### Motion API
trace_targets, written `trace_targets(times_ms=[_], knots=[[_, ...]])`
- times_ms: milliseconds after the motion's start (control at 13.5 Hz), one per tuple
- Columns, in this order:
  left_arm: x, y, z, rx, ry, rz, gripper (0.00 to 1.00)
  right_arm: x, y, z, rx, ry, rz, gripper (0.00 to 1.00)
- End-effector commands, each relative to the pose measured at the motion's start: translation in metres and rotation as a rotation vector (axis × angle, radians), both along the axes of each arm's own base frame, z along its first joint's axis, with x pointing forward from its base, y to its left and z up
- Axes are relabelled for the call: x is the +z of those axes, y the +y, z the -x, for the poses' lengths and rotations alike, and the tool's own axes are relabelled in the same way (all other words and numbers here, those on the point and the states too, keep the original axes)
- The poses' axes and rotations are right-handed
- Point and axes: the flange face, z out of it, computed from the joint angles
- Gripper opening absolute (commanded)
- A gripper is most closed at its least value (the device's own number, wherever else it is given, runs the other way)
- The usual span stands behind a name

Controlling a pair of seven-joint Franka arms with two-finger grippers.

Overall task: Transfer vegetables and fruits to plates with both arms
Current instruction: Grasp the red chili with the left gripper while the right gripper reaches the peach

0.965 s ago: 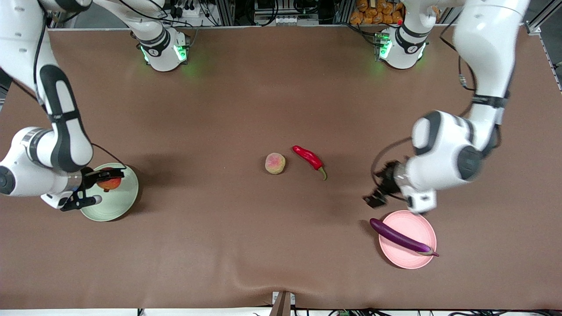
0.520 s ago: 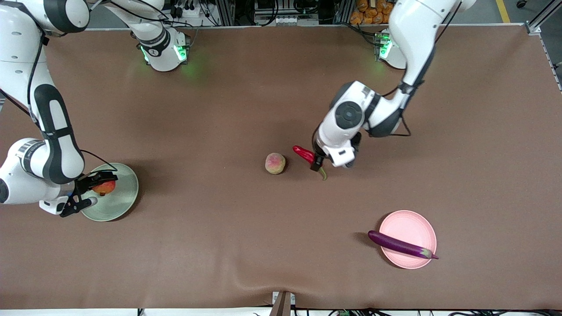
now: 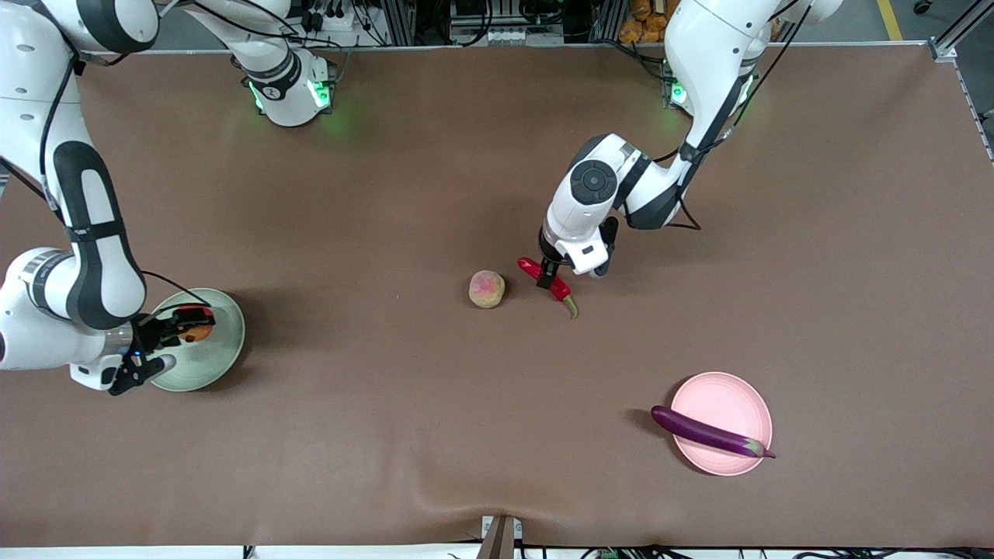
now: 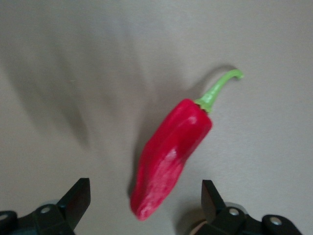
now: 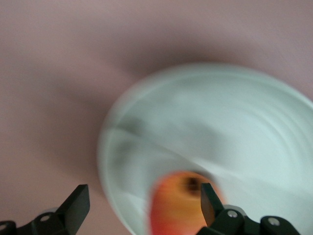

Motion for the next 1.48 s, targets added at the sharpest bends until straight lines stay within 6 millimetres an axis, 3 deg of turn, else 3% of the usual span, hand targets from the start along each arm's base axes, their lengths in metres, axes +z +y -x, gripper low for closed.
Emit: trace_targets(times_ms=[0, 74, 371, 520, 594, 742, 891, 1039, 1262, 1410], knots=[[-0.015, -0.002, -0.005, 0.034, -0.057, 0.036, 1.00, 0.048, 0.067, -0.007, -0.070, -0.011, -0.008, 1.00], [-0.023, -0.002, -0.004, 0.033, -0.060, 0.042, 1.00, 0.062, 0.101, -0.008, -0.134, -0.002, 0.016, 1.00], [-0.045, 0.000, -0.001, 0.026, -0.058, 0.041, 1.00, 0.083, 0.236, -0.002, -0.342, 0.048, 0.105, 1.00], [-0.045, 0.002, -0.006, -0.005, -0.081, 0.028, 0.21, 0.085, 0.285, 0.007, -0.402, 0.063, 0.133, 1.00], [-0.038, 0.004, -0.015, -0.001, -0.100, 0.030, 0.00, 0.084, 0.305, 0.011, -0.436, 0.065, 0.143, 1.00], [-0.001, 0.021, -0.044, 0.025, -0.148, 0.024, 0.00, 0.086, 0.353, 0.021, -0.498, 0.037, 0.143, 1.00], [0.055, 0.063, -0.080, -0.026, -0.150, -0.042, 0.00, 0.077, 0.408, 0.039, -0.559, 0.030, 0.149, 1.00], [0.093, 0.103, -0.103, -0.120, -0.146, -0.089, 0.00, 0.066, 0.450, 0.054, -0.635, 0.026, 0.151, 1.00], [0.117, 0.183, -0.151, -0.231, -0.128, -0.119, 0.00, 0.045, 0.508, 0.083, -0.717, 0.022, 0.155, 1.00], [0.117, 0.229, -0.168, -0.312, -0.133, -0.130, 0.00, 0.025, 0.541, 0.103, -0.766, 0.022, 0.166, 1.00]])
